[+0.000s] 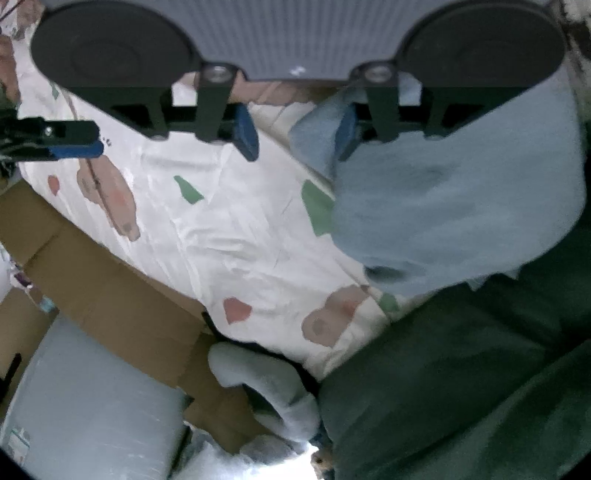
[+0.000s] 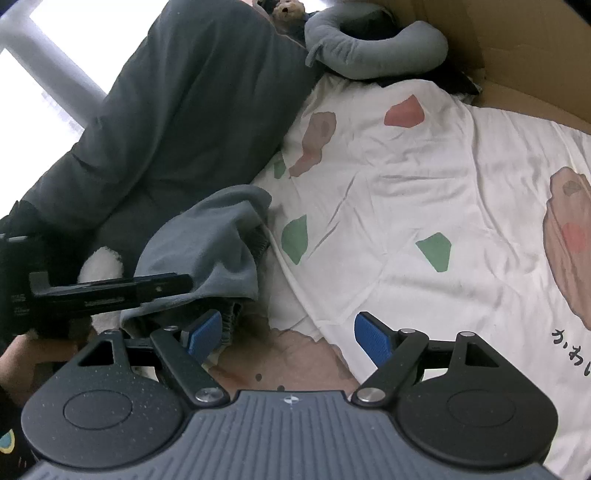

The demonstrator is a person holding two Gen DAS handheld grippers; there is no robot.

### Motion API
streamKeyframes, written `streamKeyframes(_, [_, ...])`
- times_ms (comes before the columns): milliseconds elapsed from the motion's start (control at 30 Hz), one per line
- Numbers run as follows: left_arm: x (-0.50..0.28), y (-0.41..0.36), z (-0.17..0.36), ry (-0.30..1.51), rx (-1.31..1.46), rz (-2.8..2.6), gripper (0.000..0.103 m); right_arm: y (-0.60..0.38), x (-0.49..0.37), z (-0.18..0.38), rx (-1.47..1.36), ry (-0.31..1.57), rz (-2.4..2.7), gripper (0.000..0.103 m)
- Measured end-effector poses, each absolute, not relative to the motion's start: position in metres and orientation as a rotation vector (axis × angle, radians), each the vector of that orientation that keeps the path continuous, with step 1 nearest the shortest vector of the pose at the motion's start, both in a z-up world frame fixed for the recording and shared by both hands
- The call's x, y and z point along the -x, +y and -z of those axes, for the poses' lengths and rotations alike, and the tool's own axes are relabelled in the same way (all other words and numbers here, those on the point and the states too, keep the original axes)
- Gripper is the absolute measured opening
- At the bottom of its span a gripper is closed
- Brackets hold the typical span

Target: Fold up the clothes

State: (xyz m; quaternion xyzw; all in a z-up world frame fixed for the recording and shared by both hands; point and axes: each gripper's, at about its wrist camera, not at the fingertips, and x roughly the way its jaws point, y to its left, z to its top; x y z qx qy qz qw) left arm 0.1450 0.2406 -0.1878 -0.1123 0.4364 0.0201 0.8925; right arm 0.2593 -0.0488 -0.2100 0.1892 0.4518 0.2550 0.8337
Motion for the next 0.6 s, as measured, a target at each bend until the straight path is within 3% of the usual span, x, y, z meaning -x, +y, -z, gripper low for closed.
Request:
streamKeyframes(133, [-0.13,0.254,0.17,0.854,0.228,-0.1,0.069,-0.051,-0.258,0.208,-0.402,0.955,-0.546,0.084])
streamKeyframes(367, [-0.112,0.289,0.162,0.808,0.179,-0.262,0.078,-0.052,-0.255,0.212,-0.388,0.973,-0.544,0.084])
streamKeyframes(500, [-0.101,0.313,0.174,0.823,0.206,-0.356,0.079,-0.048,-0.252,0.216,-0.38,0.992,-0.551,0.084])
streamKeyframes(600, [-0.093,0.327,0.189,0.843,0.225,-0.404,0.085,-0.044,-0.25,0.218,-0.367,1.003,-0.561,0.084])
